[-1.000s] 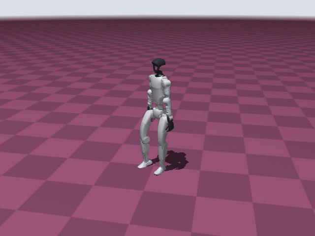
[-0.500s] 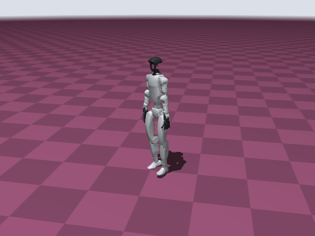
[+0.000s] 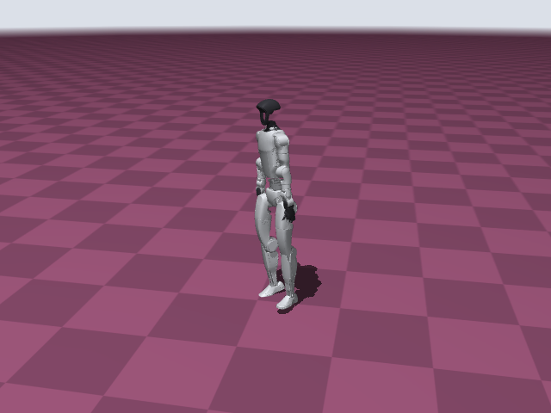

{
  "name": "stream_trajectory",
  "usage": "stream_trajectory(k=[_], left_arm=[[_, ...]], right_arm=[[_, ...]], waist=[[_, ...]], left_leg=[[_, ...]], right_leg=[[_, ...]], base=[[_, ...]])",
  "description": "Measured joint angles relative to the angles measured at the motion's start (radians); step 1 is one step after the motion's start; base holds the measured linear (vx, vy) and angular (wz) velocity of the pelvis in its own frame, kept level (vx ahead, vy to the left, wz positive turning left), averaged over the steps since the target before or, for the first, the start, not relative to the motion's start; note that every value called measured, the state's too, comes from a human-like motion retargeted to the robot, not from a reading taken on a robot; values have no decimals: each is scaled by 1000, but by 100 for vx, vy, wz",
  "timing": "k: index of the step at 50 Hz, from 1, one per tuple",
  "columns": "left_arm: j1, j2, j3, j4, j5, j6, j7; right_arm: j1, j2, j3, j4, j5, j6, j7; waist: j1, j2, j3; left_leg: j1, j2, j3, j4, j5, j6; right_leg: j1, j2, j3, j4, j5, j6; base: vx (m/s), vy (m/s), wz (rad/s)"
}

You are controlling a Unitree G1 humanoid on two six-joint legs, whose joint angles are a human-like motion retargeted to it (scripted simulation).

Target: In place motions

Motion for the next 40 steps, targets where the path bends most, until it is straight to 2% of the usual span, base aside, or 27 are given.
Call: stream_trajectory(k=[8, 11, 14, 18, 22, 27, 31, 35, 40], left_arm=[[27, 22, 14, -58, 34, -22, -40], [55, 45, 31, -92, 76, -48, -68], [79, 75, 26, -123, 106, -64, -48], [109, 97, 29, -146, 101, -72, 33], [129, 102, 57, -149, 52, -70, 37], [152, 73, 145, -62, -7, -45, 39], [212, 48, 202, 46, -46, -17, 23], [277, 18, 240, 138, -38, 15, 32], [297, -11, 281, 130, -45, 14, 29]], right_arm=[[16, -34, -26, 26, -42, 13, -2], [17, -41, -38, 47, -30, 16, -9], [5, -50, -42, 73, -7, 20, -19], [-5, -62, -41, 66, 17, 22, -19], [-28, -63, -14, 14, 24, 10, -16], [-68, -47, 10, -66, 7, 3, 6], [-82, -15, 49, -142, 11, -19, 11], [-79, 5, 110, -163, -16, -34, 23], [-51, 4, 128, -128, -62, -37, 20]], waist=[[-8, 18, -38], [-13, -4, -52], [11, -30, -35], [77, -25, 31], [163, -57, 149], [367, -134, 265], [437, -186, 334], [408, -194, 312], [325, -151, 249]], left_leg=[[-6, 23, 5, 54, -6, -9], [-62, 33, 5, 199, -13, 29], [-145, 22, -39, 317, -22, 60], [-322, -21, -226, 211, -39, 59], [-539, -28, -268, 104, -34, 50], [-780, 84, -170, 70, -26, 69], [-836, 146, -138, 54, -16, 72], [-807, 166, -104, 40, -23, 54], [-683, 148, -108, 80, -38, 27]], right_leg=[[17, 25, 11, 6, -13, -7], [26, -1, 10, 19, -18, -13], [52, -23, 6, 32, -27, -26], [94, -6, -24, 57, -48, -52], [176, -5, -48, 35, -43, -88], [180, -63, 47, 64, -34, -108], [171, -107, 115, 112, -44, -117], [156, -106, 139, 128, -48, -117], [154, -63, 115, 94, -37, -105]], base=[[-14, 1, -3], [-10, 4, 22], [-6, 7, 13], [-9, 4, 17], [-18, -4, 2], [-18, -5, -109], [-3, -2, -102], [3, 8, -31], [2, 7, 30]])
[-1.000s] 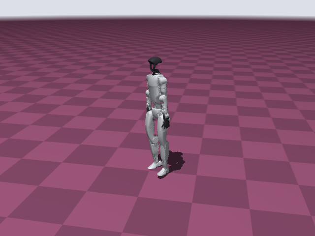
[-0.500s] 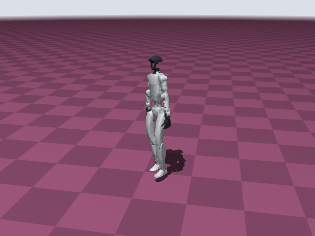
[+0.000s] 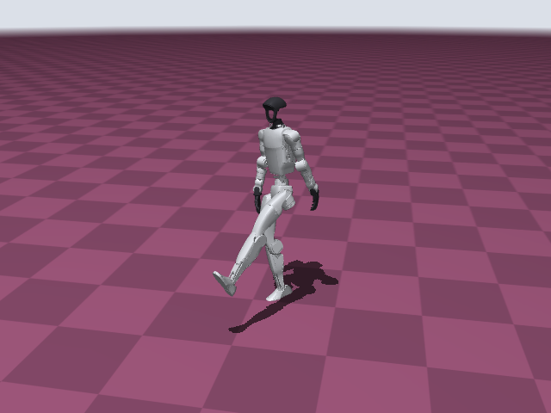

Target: In place motions

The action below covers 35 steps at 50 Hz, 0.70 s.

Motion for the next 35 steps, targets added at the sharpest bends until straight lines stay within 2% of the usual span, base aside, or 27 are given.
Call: stream_trajectory(k=[5, 11, 13, 15, 17, 20, 22, 23, 25, 27, 30, 35], left_arm=[[-26, 37, -20, -36, -16, -7, 19], [-95, 99, -83, -133, -1, -9, 49], [-128, 114, -105, -178, 4, -15, 40], [-167, 127, -127, -217, 11, -25, 28], [-212, 136, -155, -249, 20, -31, 17], [-285, 135, -216, -281, 34, -40, 5], [-335, 141, -241, -290, 47, -52, -12], [-358, 144, -248, -296, 56, -57, -19], [-403, 145, -279, -319, 78, -66, -31], [-436, 160, -332, -355, 98, -78, -44], [-426, 165, -385, -391, 123, -101, -31], [-334, 127, -359, -272, 134, -106, 23]], right_arm=[[42, -14, -50, 129, -30, 18, -12], [88, -56, -136, 305, -16, 77, -58], [100, -72, -166, 341, 12, 97, -73], [116, -86, -197, 357, 43, 106, -85], [137, -100, -228, 357, 71, 105, -96], [162, -115, -260, 357, 106, 106, -106], [146, -109, -252, 366, 132, 111, -116], [131, -102, -244, 367, 145, 113, -125], [105, -82, -233, 358, 178, 106, -131], [74, -49, -221, 333, 209, 98, -108], [44, -3, -189, 263, 180, 87, -51], [51, 47, -88, 51, 45, 48, 32]], waist=[[-120, 49, -115], [-263, 77, -246], [-311, 91, -271], [-351, 110, -299], [-370, 149, -324], [-424, 190, -387], [-434, 218, -385], [-442, 224, -381], [-448, 195, -363], [-386, 165, -308], [-320, 135, -274], [-287, 140, -328]], left_leg=[[185, -34, -31, 138, 31, -20], [461, -94, -120, 306, 148, -78], [577, -112, -115, 270, 172, -95], [678, -120, -68, 178, 55, -110], [739, -111, 7, 31, 7, -123], [742, -128, 4, -116, 61, -111], [701, -98, 9, -88, 55, -120], [667, -110, -50, -65, 51, -92], [634, -144, -107, -31, 45, -73], [664, -155, -75, -25, 37, -58], [703, -168, -39, -33, 26, -48], [719, -177, 0, -92, 32, -38]], right_leg=[[-21, 48, -65, -40, 4, 16], [-62, 58, -128, -64, 9, 37], [-62, 62, -154, -71, 5, 43], [-64, 69, -180, -77, -4, 48], [-67, 96, -199, -81, -17, 56], [-92, 91, -263, -87, -34, 74], [-97, 104, -272, -95, -31, 86], [-104, 100, -275, -99, -26, 91], [-112, 62, -289, -102, -12, 95], [-94, 57, -262, -103, 1, 93], [-87, 46, -228, -101, 16, 94], [-129, 49, -180, -91, 28, 105]], base=[[12, 5, 76], [19, 4, 67], [16, 6, 74], [19, 12, 62], [27, 13, 60], [21, 9, 103], [11, 9, 40], [-4, 7, 31], [-9, 8, 24], [2, 1, -50], [7, -1, -65], [19, 4, -42]])
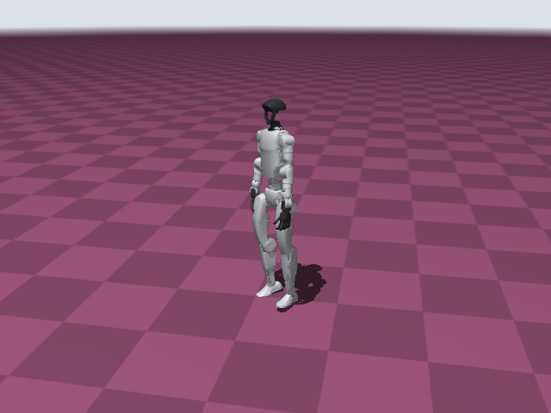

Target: In place motions

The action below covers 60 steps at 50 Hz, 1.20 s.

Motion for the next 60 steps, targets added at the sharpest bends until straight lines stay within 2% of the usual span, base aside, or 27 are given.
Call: stream_trajectory(k=[3, 5, 8, 10, 14, 22, 27, 31, 35, 38, 40, 42, 44, 49, 52, 55, 57, 60], left_arm=[[31, -23, 83, 134, -1, 41, -23], [41, -32, 142, 215, 0, 73, -30], [86, -48, 189, 260, -27, 93, -19], [132, -58, 204, 258, -46, 91, -11], [210, -70, 216, 232, -43, 84, -5], [199, -56, 215, 177, -27, 80, -16], [173, -44, 167, 132, -24, 63, -38], [191, -56, 238, 132, -12, 63, -56], [186, -35, 282, 124, 5, 75, -54], [132, 29, 263, 138, -4, 89, -40], [104, 64, 217, 151, -17, 88, -48], [48, 100, 161, 161, -45, 106, -56], [-19, 123, 130, 142, -72, 116, -52], [-152, 125, 103, 20, -153, 66, -11], [-220, 150, 106, -36, -191, 33, 7], [-265, 162, 104, -80, -177, 27, -11], [-294, 156, 83, -91, -150, 27, -31], [-294, 127, 43, -93, -108, 23, -34]], right_arm=[[-19, 4, 96, -109, -36, -37, 7], [-44, 6, 136, -152, -46, -53, 4], [-71, 8, 153, -161, -40, -64, 1], [-78, 7, 150, -143, -40, -64, 5], [-59, -6, 118, -88, -48, -51, -4], [-20, -40, 57, -5, -42, -29, -16], [-19, -67, 16, 16, -65, -24, -20], [-46, -68, 52, 10, -100, -10, -33], [-61, -89, 62, 4, -50, -46, -29], [-42, -113, 19, 31, -114, -49, -51], [1, -135, -8, 53, -136, -62, -84], [57, -151, -46, 82, -160, -56, -117], [96, -157, -83, 118, -158, -35, -124], [95, -185, -145, 189, -94, -6, -83], [43, -204, -129, 248, -29, 12, -112], [12, -208, -135, 289, 33, 26, -116], [8, -203, -154, 293, 63, 32, -100], [31, -190, -166, 269, 71, 30, -86]], waist=[[-60, 14, -13], [-80, 11, 12], [-66, -5, 44], [-44, -12, 44], [-9, -21, 21], [-38, -52, 57], [97, -94, 116], [23, -67, 97], [-74, -37, 85], [-59, -28, 78], [-46, 3, 68], [-38, 16, 63], [-92, 17, 98], [-299, 58, 264], [-437, 91, 359], [-509, 105, 448], [-523, 120, 471], [-505, 123, 457]], left_leg=[[-36, 1, -12, 12, -6, 7], [-38, -2, -13, 20, -8, 11], [-29, -7, -6, 25, -13, 16], [-30, -8, -1, 25, -14, 18], [-59, -17, -11, 22, -8, 22], [-180, -36, -122, 146, -14, 16], [-125, -54, -69, 153, -61, 71], [-104, -39, -29, 132, -76, 72], [-105, -40, -49, 134, -85, 84], [-113, -19, -54, 157, -97, 96], [-118, 12, -80, 166, -97, 99], [-112, 31, -97, 174, -97, 100], [-91, 32, -135, 177, -90, 108], [-57, 66, -210, 185, -65, 138], [-72, 125, -200, 192, -52, 148], [-75, 186, -169, 214, -47, 156], [-90, 209, -161, 234, -51, 159], [-79, 202, -157, 238, -58, 158]], right_leg=[[-22, -4, -8, -6, 6, 8], [-21, -8, -8, -7, 11, 11], [-17, -13, -1, -4, 15, 12], [-24, -15, 5, 0, 16, 14], [-48, -24, -3, -3, 19, 17], [-58, -81, -115, -28, 28, 48], [-59, -87, -36, -23, 61, 62], [-68, -76, -11, -6, 63, 80], [-79, -62, 1, 46, 50, 90], [-132, -49, -3, 195, 101, 74], [-189, -33, -26, 314, 151, 32], [-257, -54, -86, 409, 131, 16], [-350, -96, -129, 428, 126, 14], [-633, -125, 19, 230, 117, 36], [-830, -148, 57, 114, 80, -6], [-957, -152, 89, 88, 55, -37], [-1004, -148, 111, 102, 57, -60], [-983, -139, 137, 92, 62, -57]], base=[[1, 4, 15], [-10, 2, 4], [-2, 0, -2], [10, -6, -12], [7, -5, 14], [-5, -7, 77], [10, 8, -76], [28, 25, -69], [15, 23, 10], [20, 17, 1], [27, 15, 25], [17, 15, 50], [0, 7, 97], [-25, 17, 80], [-34, 23, 31], [-23, 17, 8], [-11, 12, 6], [7, 3, -12]])
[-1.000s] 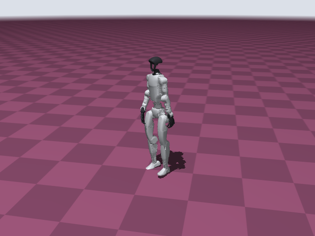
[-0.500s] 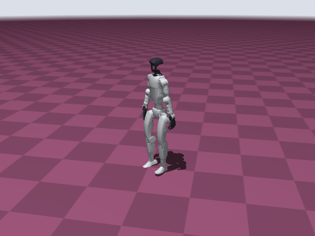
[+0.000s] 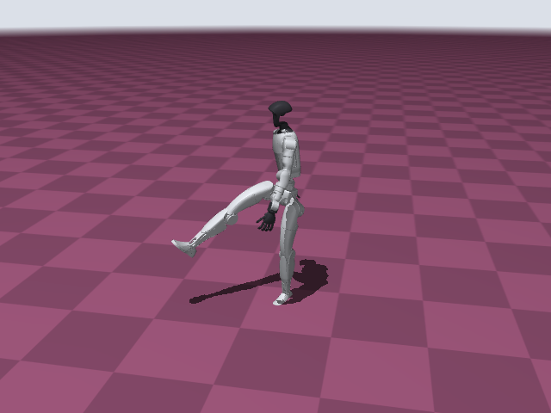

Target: In place motions

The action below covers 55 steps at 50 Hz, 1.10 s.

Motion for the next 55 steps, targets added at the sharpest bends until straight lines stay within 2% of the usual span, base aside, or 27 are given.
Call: stream_trajectory(k=[5, 8, 13, 16, 18, 20, 22, 27, 33, 37, 40, 43, 45, 48, 52, 55], left_arm=[[97, -81, -63, 14, 44, -18, 19], [171, -117, -48, 81, 95, -23, 8], [371, -200, 40, 201, 124, 8, 17], [474, -215, 74, 274, 113, 15, 35], [527, -216, 102, 306, 87, 7, 69], [570, -220, 146, 322, 47, -1, 108], [595, -223, 186, 321, -10, -3, 118], [554, -230, 232, 287, -110, 12, 93], [511, -218, 164, 206, -28, -1, 72], [485, -202, 84, 149, 38, -16, 83], [466, -197, 46, 134, 63, -30, 102], [457, -199, 13, 131, 57, -35, 119], [456, -206, 7, 135, 45, -35, 121], [470, -222, 29, 148, 30, -34, 109], [485, -236, 59, 178, 23, -23, 94], [476, -232, 72, 184, 38, -12, 85]], right_arm=[[50, 31, 19, -73, -32, -30, 3], [30, 52, 36, -105, -43, -25, 25], [15, 76, 54, -131, -37, -20, 39], [10, 81, 47, -194, -55, -33, 42], [-7, 78, 57, -236, -72, -48, 33], [-32, 72, 71, -270, -92, -58, 20], [-57, 72, 89, -293, -97, -63, 18], [-106, 71, 91, -317, -53, -61, 44], [-75, 65, 97, -281, -41, -60, 29], [-54, 65, 83, -207, -52, -45, 36], [-32, 67, 53, -166, -60, -34, 38], [5, 66, 32, -154, -63, -34, 37], [23, 64, 22, -152, -80, -33, 35], [28, 60, 19, -146, -105, -27, 27], [21, 59, 21, -146, -85, -23, 19], [6, 67, 22, -148, -43, -22, 20]], waist=[[52, -35, -84], [120, -73, -147], [245, -52, -299], [347, -49, -384], [413, -67, -415], [447, -107, -425], [469, -133, -410], [492, -149, -335], [470, -129, -339], [477, -127, -329], [482, -132, -334], [491, -148, -346], [505, -155, -357], [508, -136, -378], [448, -101, -413], [419, -90, -411]], left_leg=[[63, -79, 3, -68, 9, -12], [82, -127, 43, -71, -18, -22], [38, -131, 86, -85, -34, -49], [5, -133, 139, -101, -40, -66], [-10, -148, 194, -108, -42, -74], [-21, -185, 240, -105, -46, -79], [-18, -196, 273, -100, -49, -87], [-10, -187, 275, -97, -24, -110], [-31, -161, 224, -109, 33, -149], [-30, -146, 200, -132, 106, -215], [-36, -148, 149, -142, 140, -243], [-37, -174, 65, -107, 101, -203], [-21, -169, 118, -75, 75, -164], [27, -142, 237, -106, 76, -194], [38, -142, 242, -163, 61, -201], [51, -145, 248, -185, 49, -199]], right_leg=[[259, -24, -89, -38, -16, 37], [455, -8, -107, 3, 23, 62], [716, 79, -115, 223, 139, 81], [830, 115, -89, 261, 167, 85], [905, 97, -98, 188, 96, 112], [956, 77, -109, 52, 6, 105], [978, 63, -99, -20, -40, 99], [1008, 58, -101, -89, -49, 100], [1024, 76, -162, -111, -56, 84], [1038, 85, -205, -105, -76, 76], [1046, 79, -247, -105, -88, 75], [1058, 59, -280, -110, -95, 78], [1058, 50, -280, -111, -95, 78], [1050, 66, -265, -108, -99, 78], [1045, 76, -278, -104, -107, 87], [1053, 77, -292, -104, -107, 93]], base=[[14, -2, -21], [11, -9, -77], [13, -20, -80], [-5, -27, -102], [-23, -22, -123], [-29, -27, -93], [-32, -36, -66], [-41, -27, 3], [-15, -15, 41], [-15, -12, 49], [-10, -8, 68], [-1, -5, 57], [7, 4, 2], [10, 9, -23], [15, 11, 15], [13, 11, 21]])
